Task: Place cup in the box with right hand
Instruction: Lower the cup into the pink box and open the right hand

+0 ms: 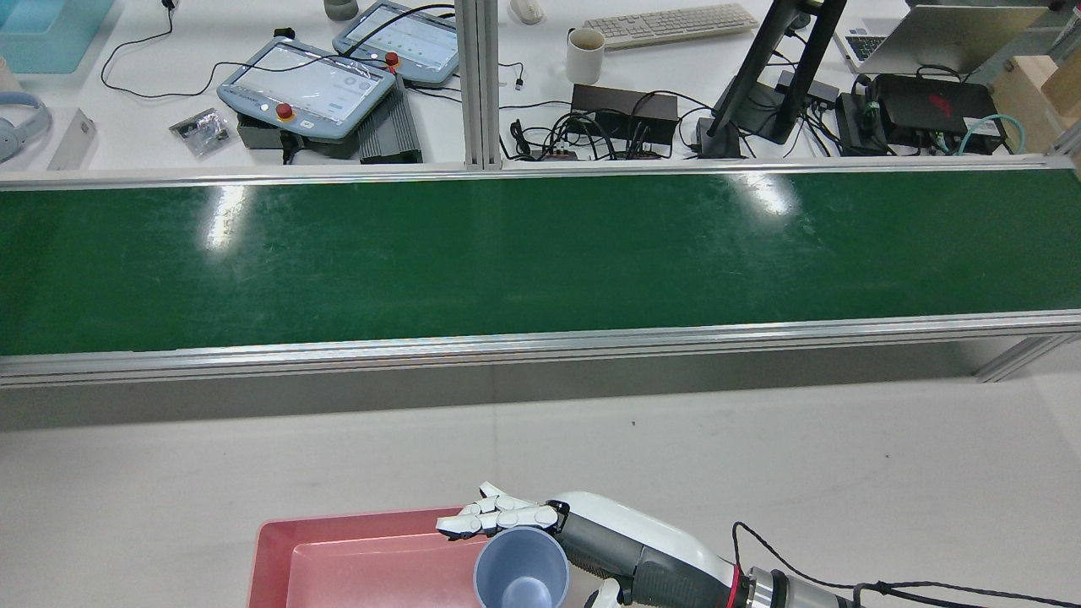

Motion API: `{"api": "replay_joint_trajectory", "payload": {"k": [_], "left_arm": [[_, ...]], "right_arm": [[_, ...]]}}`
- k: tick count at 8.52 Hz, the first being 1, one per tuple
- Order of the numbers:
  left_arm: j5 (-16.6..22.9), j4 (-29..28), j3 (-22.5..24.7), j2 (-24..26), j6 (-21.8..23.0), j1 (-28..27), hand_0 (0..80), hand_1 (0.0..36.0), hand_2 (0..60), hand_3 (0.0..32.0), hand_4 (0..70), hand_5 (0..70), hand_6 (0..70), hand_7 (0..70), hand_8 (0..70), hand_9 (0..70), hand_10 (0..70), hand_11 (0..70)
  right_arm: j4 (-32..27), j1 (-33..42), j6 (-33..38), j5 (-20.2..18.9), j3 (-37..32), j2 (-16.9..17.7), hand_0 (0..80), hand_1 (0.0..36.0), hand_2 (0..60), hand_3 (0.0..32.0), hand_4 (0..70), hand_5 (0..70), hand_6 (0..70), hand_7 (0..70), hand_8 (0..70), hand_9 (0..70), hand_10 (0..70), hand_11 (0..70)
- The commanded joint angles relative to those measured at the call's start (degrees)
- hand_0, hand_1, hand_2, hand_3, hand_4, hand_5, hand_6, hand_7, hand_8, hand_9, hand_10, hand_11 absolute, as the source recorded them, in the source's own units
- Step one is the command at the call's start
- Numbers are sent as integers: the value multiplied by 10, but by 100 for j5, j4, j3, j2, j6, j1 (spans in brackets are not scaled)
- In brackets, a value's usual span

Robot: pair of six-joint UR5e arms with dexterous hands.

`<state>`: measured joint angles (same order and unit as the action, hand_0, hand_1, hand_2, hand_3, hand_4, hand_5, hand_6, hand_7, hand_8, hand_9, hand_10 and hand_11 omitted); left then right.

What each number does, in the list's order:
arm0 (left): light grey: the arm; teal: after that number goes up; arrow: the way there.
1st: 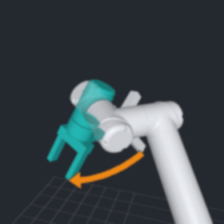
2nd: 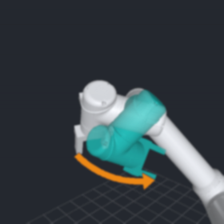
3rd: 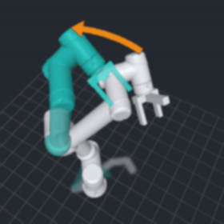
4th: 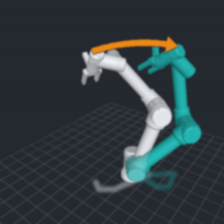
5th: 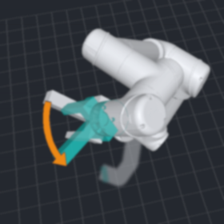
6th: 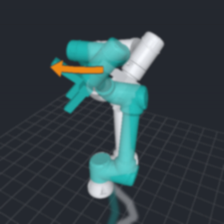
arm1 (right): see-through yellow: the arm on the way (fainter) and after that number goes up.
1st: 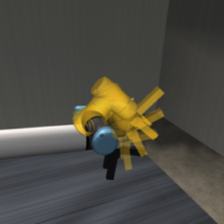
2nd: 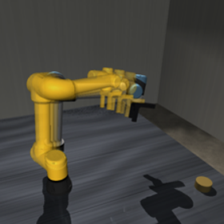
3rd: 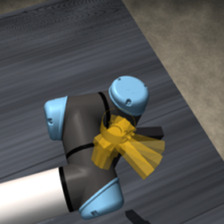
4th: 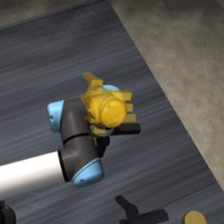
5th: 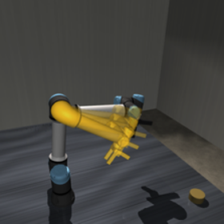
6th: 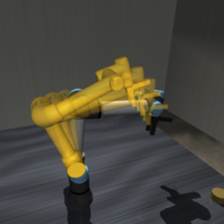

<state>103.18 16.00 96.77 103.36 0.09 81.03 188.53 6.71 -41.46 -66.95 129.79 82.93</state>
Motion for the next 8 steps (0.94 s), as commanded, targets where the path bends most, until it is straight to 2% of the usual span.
{"api": "replay_joint_trajectory", "payload": {"k": [1,3,4,6,8], "left_arm": [[0,0,0,0,0,0,0,0,0,0,0,0,0,0,0,0,0,0],[0,0,0,0,0,0,0,0,0,0,0,0,0,0,0,0,0,0],[0,0,0,0,0,0,0,0,0,0,0,0,0,0,0,0,0,0],[0,0,0,0,0,0,0,0,0,0,0,0,0,0,0,0,0,0],[0,0,0,0,0,0,0,0,0,0,0,0,0,0,0,0,0,0]], "right_arm": [[9,-3,32,23,-24,13,290,80,125,0,0,23,99,461,115,253,0,0],[9,-21,59,68,-111,-14,179,36,49,0,0,13,109,528,123,276,0,0],[9,-30,76,68,-112,-22,94,18,44,0,0,6,106,527,104,250,0,0],[9,-12,111,68,-103,-22,164,39,58,0,0,10,96,475,81,210,0,0],[61,879,121,59,491,12,179,47,76,0,0,10,95,475,68,192,0,0]]}}
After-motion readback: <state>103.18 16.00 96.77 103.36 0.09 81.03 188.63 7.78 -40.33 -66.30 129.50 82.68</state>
